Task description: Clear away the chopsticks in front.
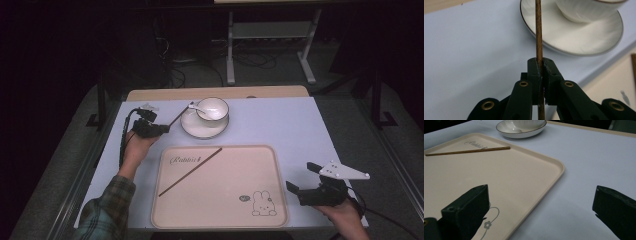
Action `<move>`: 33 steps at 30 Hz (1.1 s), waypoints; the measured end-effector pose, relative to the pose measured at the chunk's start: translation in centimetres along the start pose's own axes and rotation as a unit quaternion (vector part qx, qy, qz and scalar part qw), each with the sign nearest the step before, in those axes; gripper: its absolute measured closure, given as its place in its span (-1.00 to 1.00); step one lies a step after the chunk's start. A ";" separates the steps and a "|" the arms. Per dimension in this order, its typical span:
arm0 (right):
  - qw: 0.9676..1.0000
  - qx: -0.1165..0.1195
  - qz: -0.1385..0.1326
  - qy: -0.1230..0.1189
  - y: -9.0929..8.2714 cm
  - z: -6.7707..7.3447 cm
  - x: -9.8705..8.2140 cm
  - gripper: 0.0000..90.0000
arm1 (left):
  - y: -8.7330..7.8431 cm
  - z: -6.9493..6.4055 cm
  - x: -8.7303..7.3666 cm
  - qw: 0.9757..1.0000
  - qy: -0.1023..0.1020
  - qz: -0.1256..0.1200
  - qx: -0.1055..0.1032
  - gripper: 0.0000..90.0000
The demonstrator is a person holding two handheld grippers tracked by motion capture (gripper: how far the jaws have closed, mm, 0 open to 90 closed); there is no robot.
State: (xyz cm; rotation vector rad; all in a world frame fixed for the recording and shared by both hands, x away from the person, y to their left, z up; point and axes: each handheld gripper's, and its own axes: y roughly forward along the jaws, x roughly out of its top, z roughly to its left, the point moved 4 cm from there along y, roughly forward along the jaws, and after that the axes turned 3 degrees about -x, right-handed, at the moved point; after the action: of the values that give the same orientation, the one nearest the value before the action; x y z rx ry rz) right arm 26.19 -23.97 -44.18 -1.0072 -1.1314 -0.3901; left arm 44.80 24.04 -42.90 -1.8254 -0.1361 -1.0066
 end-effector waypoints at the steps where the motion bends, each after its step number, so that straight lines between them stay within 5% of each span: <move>1: 1.000 0.000 0.000 0.000 0.0 0.0 0.0 -0.99 | 0.0 0.0 0.0 1.000 0.000 0.000 0.000 0.88; 7: 1.000 0.000 0.001 -0.001 0.0 0.1 0.0 -0.99 | -2.3 -1.4 -3.3 1.000 -0.006 0.004 -0.013 0.88; 17: 1.000 0.000 0.001 -0.004 0.0 0.2 0.1 -0.99 | -4.0 -6.0 -5.4 0.998 0.014 0.001 -0.054 0.88; 24: 1.000 0.000 0.001 -0.005 0.1 0.2 0.1 -0.99 | -3.4 -9.4 -6.5 0.996 0.042 0.021 -0.076 0.88; 33: 1.000 0.001 0.001 -0.005 0.1 0.2 0.1 -0.99 | -1.2 -13.1 -7.5 0.989 0.089 0.066 -0.097 0.87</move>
State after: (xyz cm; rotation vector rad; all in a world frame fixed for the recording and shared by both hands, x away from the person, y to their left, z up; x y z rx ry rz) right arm 26.21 -23.76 -44.13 -1.0094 -1.1390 -0.3842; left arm 31.84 16.61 -45.22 -1.8806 0.1941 -1.1138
